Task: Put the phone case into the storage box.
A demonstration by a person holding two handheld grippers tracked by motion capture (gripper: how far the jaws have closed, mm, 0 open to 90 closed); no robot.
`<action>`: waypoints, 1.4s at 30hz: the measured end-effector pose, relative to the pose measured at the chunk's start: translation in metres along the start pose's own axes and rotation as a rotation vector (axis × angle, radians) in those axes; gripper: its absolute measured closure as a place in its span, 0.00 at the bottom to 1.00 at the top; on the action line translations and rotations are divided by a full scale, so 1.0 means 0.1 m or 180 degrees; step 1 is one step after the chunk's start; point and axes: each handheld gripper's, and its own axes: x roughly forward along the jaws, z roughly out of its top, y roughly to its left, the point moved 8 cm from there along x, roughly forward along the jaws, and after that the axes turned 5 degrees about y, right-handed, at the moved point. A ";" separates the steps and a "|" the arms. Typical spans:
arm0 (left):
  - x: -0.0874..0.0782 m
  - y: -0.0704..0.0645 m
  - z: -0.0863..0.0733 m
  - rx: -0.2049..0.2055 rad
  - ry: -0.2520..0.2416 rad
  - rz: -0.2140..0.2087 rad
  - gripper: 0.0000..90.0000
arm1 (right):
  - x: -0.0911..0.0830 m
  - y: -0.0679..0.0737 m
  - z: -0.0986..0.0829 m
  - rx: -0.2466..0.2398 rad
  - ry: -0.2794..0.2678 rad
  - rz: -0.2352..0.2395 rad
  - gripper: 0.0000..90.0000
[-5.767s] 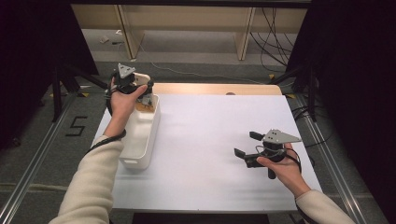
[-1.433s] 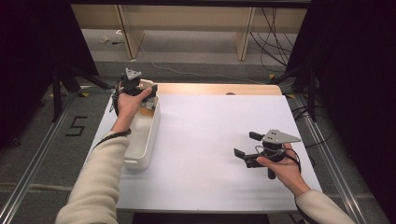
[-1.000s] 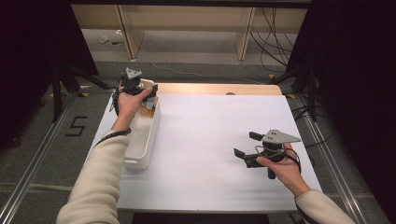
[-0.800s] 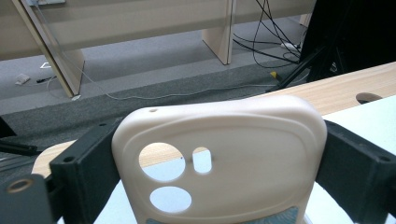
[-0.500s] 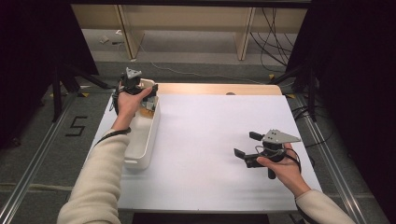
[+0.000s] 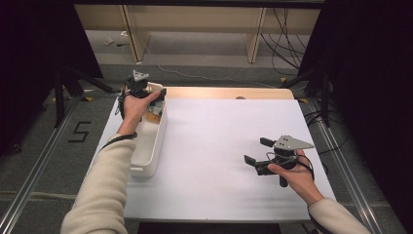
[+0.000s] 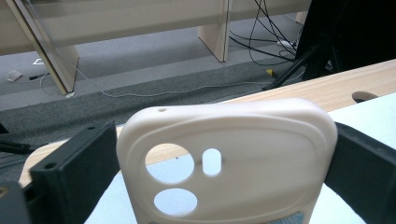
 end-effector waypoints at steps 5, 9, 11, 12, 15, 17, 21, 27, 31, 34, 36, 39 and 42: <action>0.00 0.00 0.01 0.0000 -0.0010 0.0006 0.00 | 0.00 0.00 0.00 -0.0003 0.0004 0.0000 0.08; 0.00 0.00 0.03 -0.0006 -0.0033 0.0006 0.00 | 0.00 0.00 0.00 -0.0003 0.0000 0.0006 0.08; -0.01 0.00 0.04 -0.0002 -0.0047 0.0001 0.00 | 0.00 0.00 0.00 -0.0003 0.0006 0.0003 0.08; -0.01 0.00 0.04 -0.0003 -0.0054 -0.0004 0.00 | 0.00 0.00 0.00 -0.0003 0.0005 0.0005 0.08; -0.01 -0.01 0.07 -0.0011 -0.0075 0.0003 0.00 | 0.00 0.00 0.00 -0.0007 0.0007 -0.0002 0.08; -0.02 -0.01 0.08 -0.0007 -0.0086 0.0003 0.00 | 0.00 0.00 0.00 -0.0007 0.0008 -0.0003 0.08; -0.04 -0.02 0.11 0.0007 -0.0108 0.0001 0.00 | 0.00 0.00 0.00 -0.0008 0.0008 -0.0002 0.08; -0.08 -0.02 0.15 0.0006 -0.0157 0.0002 0.00 | 0.00 0.00 0.00 -0.0008 0.0007 -0.0001 0.08; -0.13 -0.02 0.19 0.0006 -0.0204 0.0000 0.00 | 0.00 0.00 0.00 -0.0006 0.0001 -0.0005 0.08; -0.16 -0.04 0.22 0.0024 -0.0235 -0.0022 0.00 | 0.01 0.00 0.00 -0.0008 0.0000 -0.0007 0.08; -0.19 -0.06 0.24 0.0033 -0.0261 -0.0036 0.00 | 0.01 0.00 0.00 -0.0009 0.0004 -0.0010 0.08; -0.22 -0.09 0.28 0.0022 -0.0303 -0.0068 0.00 | 0.01 0.01 0.00 -0.0013 0.0009 -0.0008 0.08; -0.24 -0.12 0.30 0.0042 -0.0319 -0.0072 0.00 | 0.01 0.01 0.00 -0.0014 0.0013 -0.0008 0.08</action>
